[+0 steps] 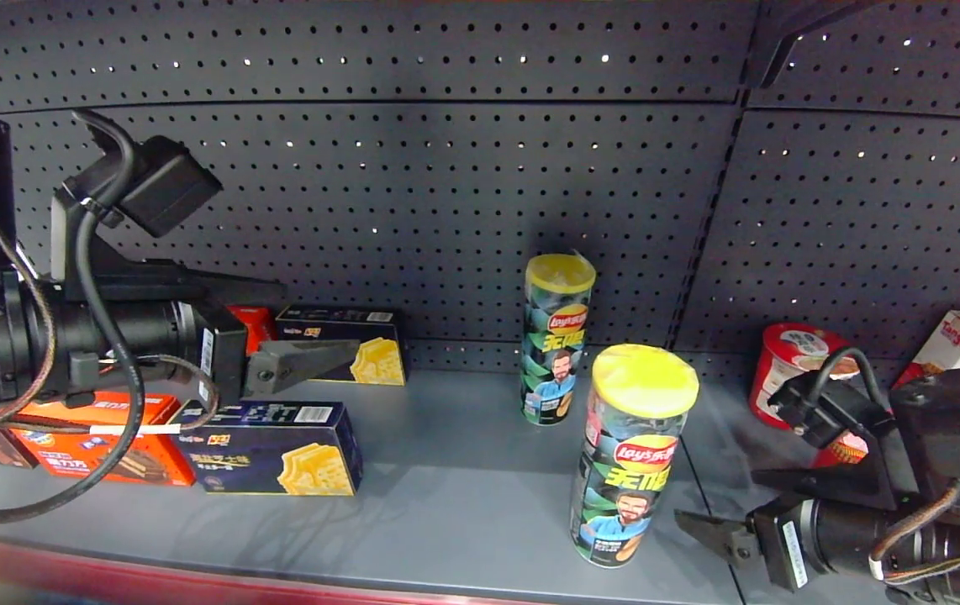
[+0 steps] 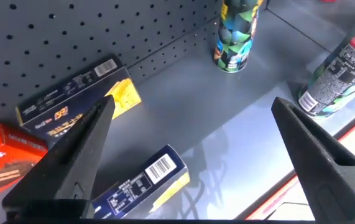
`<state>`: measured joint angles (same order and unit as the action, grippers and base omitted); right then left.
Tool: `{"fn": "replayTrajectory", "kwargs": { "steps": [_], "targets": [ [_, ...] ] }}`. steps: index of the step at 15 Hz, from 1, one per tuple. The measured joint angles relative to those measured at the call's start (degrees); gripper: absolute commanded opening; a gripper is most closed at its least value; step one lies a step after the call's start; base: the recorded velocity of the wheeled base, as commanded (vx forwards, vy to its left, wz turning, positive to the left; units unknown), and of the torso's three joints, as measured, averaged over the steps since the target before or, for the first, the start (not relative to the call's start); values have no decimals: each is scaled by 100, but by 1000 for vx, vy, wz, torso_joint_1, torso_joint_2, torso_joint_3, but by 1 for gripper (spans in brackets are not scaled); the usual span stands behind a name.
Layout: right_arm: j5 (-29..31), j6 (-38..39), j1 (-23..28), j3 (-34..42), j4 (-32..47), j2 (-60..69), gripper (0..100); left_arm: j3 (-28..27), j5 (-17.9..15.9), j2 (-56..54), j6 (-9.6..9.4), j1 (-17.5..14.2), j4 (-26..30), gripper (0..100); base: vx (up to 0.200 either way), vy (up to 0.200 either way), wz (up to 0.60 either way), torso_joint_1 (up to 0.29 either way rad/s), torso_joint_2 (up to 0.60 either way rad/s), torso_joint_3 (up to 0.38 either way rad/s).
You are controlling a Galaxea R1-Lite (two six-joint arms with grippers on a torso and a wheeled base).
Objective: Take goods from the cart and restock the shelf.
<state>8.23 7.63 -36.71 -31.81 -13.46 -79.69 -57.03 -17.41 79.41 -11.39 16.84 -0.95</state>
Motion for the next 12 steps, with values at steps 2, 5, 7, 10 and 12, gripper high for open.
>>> {"fn": "replayTrajectory", "kwargs": {
  "steps": [2, 5, 7, 10, 12],
  "targets": [
    [-13, -118, 46, -16, -9, -106, 100, 4, -11, -13, -2, -46, -2, 100, 0, 0, 0, 0, 0, 0],
    [-22, -191, 123, -30, -35, -241, 100, 2, -29, -6, -2, -57, -110, 100, 0, 0, 0, 0, 0, 0],
    [-24, -296, 254, -41, -195, -339, 100, -7, -33, 7, -5, -59, -118, 100, 0, 0, 0, 0, 0, 0],
    [-40, -413, 380, -91, -327, -506, 100, -16, -43, 46, -11, -63, -123, 100, 0, 0, 0, 0, 0, 0],
    [-54, -419, 377, -143, -332, -581, 100, -22, -49, 79, -11, -66, -134, 100, 0, 0, 0, 0, 0, 0]
  ]
}}
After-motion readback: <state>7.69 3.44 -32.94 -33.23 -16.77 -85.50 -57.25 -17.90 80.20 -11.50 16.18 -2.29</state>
